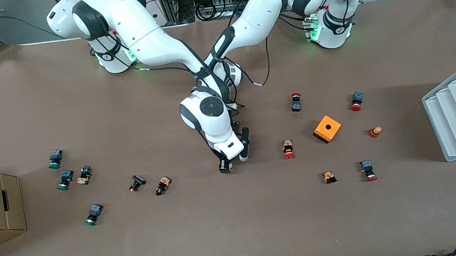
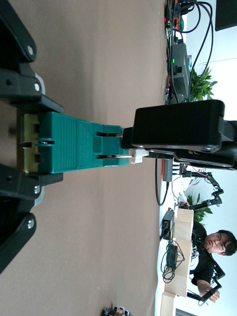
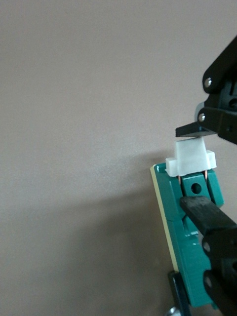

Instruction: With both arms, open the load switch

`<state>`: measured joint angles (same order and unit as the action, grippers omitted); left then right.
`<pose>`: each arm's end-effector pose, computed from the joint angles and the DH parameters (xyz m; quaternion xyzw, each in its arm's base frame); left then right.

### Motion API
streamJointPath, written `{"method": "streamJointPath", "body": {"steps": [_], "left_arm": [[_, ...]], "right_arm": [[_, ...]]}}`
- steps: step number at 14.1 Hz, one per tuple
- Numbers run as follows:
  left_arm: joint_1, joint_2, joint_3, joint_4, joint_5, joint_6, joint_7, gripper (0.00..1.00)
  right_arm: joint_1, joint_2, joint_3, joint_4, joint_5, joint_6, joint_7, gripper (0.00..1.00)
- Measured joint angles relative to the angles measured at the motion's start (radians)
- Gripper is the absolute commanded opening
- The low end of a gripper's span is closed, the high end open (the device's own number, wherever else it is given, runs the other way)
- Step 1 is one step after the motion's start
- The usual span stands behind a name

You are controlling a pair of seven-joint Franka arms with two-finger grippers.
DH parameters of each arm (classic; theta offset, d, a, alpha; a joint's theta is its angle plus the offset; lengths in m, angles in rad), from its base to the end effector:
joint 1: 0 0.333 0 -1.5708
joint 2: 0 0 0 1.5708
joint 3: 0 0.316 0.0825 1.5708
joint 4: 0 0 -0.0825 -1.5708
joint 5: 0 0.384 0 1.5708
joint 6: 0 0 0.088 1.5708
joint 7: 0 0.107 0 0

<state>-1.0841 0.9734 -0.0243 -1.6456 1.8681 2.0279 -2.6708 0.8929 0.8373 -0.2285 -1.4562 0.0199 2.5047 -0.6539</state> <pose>0.3390 -0.5549 0.0490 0.7962 0.0174 0.6045 0.0198 0.5627 0.4851 0.2164 0.7588 0.6370 0.1153 0.0723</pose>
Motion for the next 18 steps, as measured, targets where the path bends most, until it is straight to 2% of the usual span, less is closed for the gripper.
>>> {"method": "streamJointPath", "body": {"steps": [18], "left_arm": [[0.000,0.000,0.000,0.000,0.000,0.000,0.000,0.52]], "right_arm": [[0.002,-0.010,-0.001,-0.003,0.000,-0.017,-0.001,0.57]]}}
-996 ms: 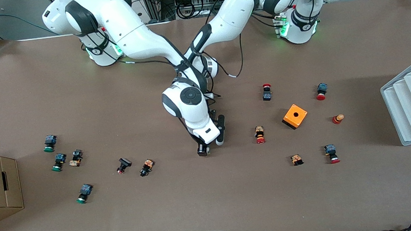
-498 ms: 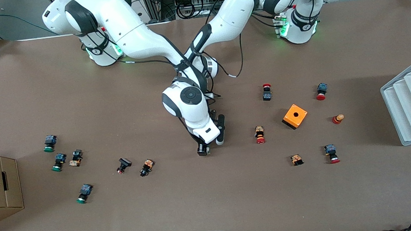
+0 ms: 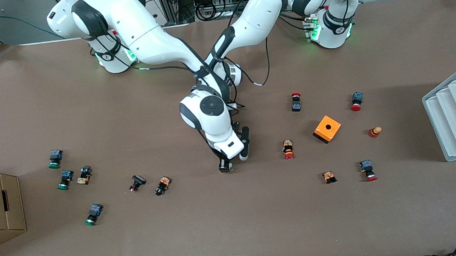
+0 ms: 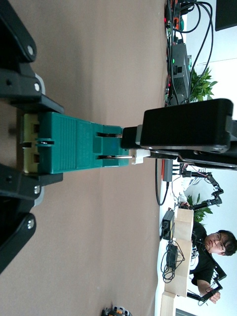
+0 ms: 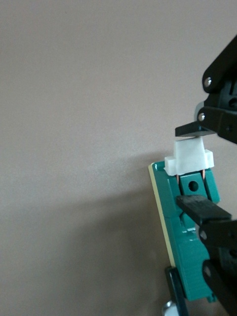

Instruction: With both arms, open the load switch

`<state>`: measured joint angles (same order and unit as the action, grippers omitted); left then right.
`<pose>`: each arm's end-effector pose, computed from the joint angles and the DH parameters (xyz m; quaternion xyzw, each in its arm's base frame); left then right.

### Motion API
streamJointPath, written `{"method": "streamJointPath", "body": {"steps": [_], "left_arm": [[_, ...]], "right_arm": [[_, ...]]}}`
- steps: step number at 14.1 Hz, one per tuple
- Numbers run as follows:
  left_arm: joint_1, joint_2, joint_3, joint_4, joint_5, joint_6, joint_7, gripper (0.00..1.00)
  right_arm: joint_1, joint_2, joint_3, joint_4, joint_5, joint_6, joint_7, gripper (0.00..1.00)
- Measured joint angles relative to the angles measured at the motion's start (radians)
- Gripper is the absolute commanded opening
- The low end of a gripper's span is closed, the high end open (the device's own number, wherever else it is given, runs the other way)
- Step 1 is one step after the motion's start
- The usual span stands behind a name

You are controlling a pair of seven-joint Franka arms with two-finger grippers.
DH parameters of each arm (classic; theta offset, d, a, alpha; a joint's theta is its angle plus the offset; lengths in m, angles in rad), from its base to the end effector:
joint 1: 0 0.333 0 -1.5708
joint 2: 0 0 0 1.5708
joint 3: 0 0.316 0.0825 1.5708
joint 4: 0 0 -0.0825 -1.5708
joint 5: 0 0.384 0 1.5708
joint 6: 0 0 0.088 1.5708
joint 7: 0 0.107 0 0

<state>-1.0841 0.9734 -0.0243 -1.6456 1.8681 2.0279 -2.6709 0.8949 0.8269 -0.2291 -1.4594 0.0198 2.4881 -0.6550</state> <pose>0.3390 -0.5549 0.0490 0.7962 0.0175 0.6045 0.0198 0.5613 0.4850 0.2208 0.7591 0.6375 0.1106 0.0720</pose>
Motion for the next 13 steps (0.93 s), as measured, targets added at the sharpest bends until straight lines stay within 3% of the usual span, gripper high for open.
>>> {"method": "streamJointPath", "body": {"steps": [13], "left_arm": [[0.000,0.000,0.000,0.000,0.000,0.000,0.000,0.52]], "right_arm": [[0.003,-0.033,0.000,-0.031,0.000,-0.007,-0.016,0.54]]}}
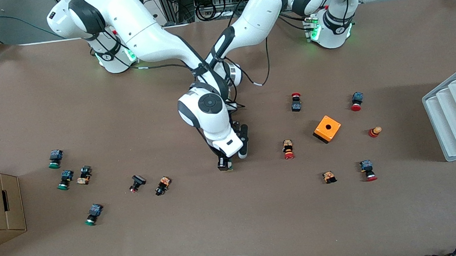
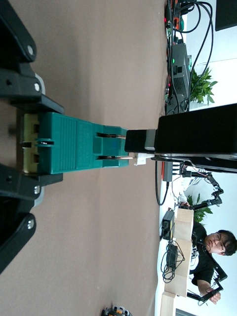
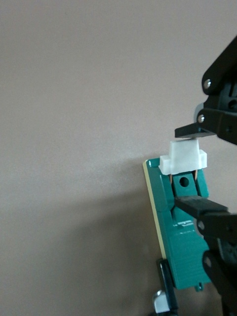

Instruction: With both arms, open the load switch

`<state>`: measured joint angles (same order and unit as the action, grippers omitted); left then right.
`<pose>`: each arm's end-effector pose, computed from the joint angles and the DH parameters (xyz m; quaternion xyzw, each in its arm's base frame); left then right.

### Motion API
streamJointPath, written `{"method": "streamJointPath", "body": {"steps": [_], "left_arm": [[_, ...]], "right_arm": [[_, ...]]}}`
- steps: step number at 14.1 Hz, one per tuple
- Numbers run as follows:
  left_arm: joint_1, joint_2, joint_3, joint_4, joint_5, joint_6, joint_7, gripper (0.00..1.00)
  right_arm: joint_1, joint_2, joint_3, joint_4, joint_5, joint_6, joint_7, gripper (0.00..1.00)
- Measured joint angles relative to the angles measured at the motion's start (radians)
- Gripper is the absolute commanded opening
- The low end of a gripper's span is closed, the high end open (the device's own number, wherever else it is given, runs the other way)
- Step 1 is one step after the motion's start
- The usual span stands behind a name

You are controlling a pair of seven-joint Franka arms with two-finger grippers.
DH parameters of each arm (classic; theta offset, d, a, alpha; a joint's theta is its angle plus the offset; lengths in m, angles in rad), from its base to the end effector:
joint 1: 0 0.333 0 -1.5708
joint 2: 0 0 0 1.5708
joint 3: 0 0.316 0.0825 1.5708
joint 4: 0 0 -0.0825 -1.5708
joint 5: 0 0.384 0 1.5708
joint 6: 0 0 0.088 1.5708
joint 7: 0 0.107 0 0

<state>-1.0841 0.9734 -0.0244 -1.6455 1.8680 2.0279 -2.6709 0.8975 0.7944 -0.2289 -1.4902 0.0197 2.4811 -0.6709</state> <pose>0.3389 -0.5549 0.0491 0.7962 0.0175 0.6045 0.0198 0.5572 0.4814 0.2299 0.7555 0.6425 0.1072 0.0705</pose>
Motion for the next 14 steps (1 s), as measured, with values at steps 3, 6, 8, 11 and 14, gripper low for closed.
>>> {"method": "streamJointPath", "body": {"steps": [3,6,8,11,14], "left_arm": [[0.000,0.000,0.000,0.000,0.000,0.000,0.000,0.52],[0.000,0.000,0.000,0.000,0.000,0.000,0.000,0.52],[0.000,0.000,0.000,0.000,0.000,0.000,0.000,0.52],[0.000,0.000,0.000,0.000,0.000,0.000,0.000,0.52],[0.000,0.000,0.000,0.000,0.000,0.000,0.000,0.52]], "right_arm": [[0.001,-0.013,0.002,-0.012,0.000,-0.002,-0.001,0.54],[0.001,-0.023,0.003,-0.025,0.000,-0.003,-0.001,0.54],[0.001,-0.025,0.003,-0.027,0.000,-0.003,-0.001,0.54],[0.001,-0.031,0.004,-0.035,0.000,-0.005,-0.001,0.54],[0.001,-0.036,0.004,-0.039,0.000,-0.009,-0.001,0.54]]}}
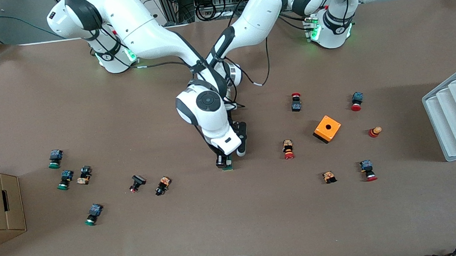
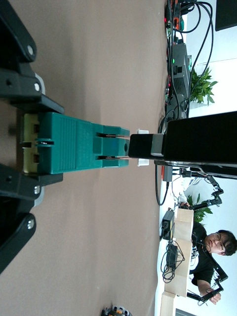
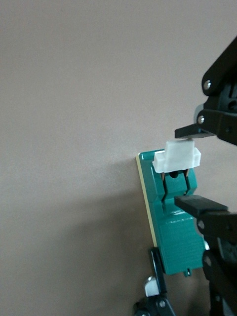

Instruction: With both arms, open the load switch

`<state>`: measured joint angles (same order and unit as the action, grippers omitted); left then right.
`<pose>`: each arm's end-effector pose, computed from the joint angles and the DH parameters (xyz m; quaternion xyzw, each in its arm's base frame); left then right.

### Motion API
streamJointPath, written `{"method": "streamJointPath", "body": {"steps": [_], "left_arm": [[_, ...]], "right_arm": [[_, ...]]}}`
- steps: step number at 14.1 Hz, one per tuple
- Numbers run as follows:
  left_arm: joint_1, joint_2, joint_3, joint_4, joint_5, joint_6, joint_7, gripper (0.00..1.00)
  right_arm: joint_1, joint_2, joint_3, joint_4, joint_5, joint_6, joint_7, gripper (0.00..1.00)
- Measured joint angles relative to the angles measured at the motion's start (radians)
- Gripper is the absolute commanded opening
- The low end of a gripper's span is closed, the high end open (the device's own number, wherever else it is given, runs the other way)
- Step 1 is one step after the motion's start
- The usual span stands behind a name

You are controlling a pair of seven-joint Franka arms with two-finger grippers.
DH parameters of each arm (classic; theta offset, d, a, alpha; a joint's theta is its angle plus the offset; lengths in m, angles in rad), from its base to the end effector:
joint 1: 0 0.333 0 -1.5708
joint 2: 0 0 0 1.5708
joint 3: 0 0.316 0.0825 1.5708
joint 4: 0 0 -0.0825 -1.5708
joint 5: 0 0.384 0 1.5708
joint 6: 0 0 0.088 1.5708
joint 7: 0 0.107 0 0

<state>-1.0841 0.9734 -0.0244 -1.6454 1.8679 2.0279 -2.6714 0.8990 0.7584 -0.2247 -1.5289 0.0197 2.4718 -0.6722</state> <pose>0.3390 -0.5550 0.0491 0.7962 0.0178 0.6045 0.0200 0.5506 0.4772 0.2370 0.7567 0.6425 0.1008 0.0665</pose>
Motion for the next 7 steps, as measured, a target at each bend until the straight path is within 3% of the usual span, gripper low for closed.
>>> {"method": "streamJointPath", "body": {"steps": [7], "left_arm": [[0.000,0.000,0.000,0.000,0.000,0.000,0.000,0.52]], "right_arm": [[0.001,-0.013,0.001,-0.019,0.000,-0.003,0.000,0.54]]}}
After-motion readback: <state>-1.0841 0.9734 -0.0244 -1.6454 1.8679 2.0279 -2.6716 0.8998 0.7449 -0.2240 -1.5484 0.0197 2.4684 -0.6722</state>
